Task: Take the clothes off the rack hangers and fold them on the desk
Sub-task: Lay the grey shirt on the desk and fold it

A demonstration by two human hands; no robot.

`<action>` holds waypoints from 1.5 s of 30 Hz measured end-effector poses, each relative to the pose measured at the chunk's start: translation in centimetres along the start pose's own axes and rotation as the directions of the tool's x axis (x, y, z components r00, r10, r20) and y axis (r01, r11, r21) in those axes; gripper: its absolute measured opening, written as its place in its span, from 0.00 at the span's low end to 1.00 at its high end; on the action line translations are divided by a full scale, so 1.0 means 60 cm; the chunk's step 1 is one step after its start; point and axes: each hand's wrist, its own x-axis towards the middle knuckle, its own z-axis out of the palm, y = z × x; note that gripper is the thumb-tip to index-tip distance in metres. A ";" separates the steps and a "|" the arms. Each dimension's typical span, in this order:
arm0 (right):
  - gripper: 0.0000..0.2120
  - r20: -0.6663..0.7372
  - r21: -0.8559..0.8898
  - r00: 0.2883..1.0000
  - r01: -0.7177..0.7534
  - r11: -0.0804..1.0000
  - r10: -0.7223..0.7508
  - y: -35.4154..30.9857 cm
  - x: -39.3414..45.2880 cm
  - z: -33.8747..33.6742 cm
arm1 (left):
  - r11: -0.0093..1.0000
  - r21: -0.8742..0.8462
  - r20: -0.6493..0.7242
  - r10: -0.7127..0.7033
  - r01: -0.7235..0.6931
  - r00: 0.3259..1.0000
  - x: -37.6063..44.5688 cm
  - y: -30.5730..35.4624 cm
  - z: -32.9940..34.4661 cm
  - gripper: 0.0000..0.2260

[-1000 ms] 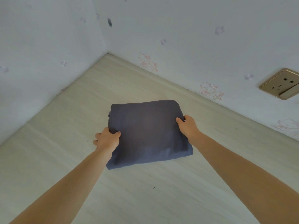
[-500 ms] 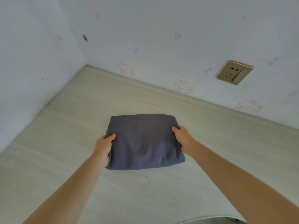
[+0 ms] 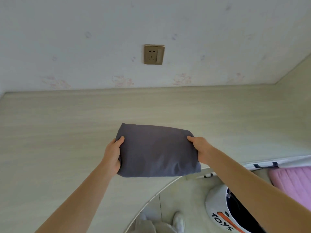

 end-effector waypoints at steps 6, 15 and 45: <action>0.10 -0.119 0.228 0.992 0.065 0.972 -0.038 0.064 -0.030 -0.229 | 0.995 0.097 0.175 -0.055 0.039 0.983 -0.046 -0.083 0.193 0.07; 0.05 -0.307 0.372 0.950 0.181 0.911 -0.063 0.211 -0.065 -0.591 | 0.944 0.331 0.328 -0.114 -0.001 0.938 -0.180 -0.303 0.469 0.09; 0.05 -0.539 0.519 0.783 0.018 0.855 0.311 0.789 0.471 -0.845 | 0.391 0.874 0.420 -0.307 -0.289 0.854 0.104 -1.157 0.715 0.17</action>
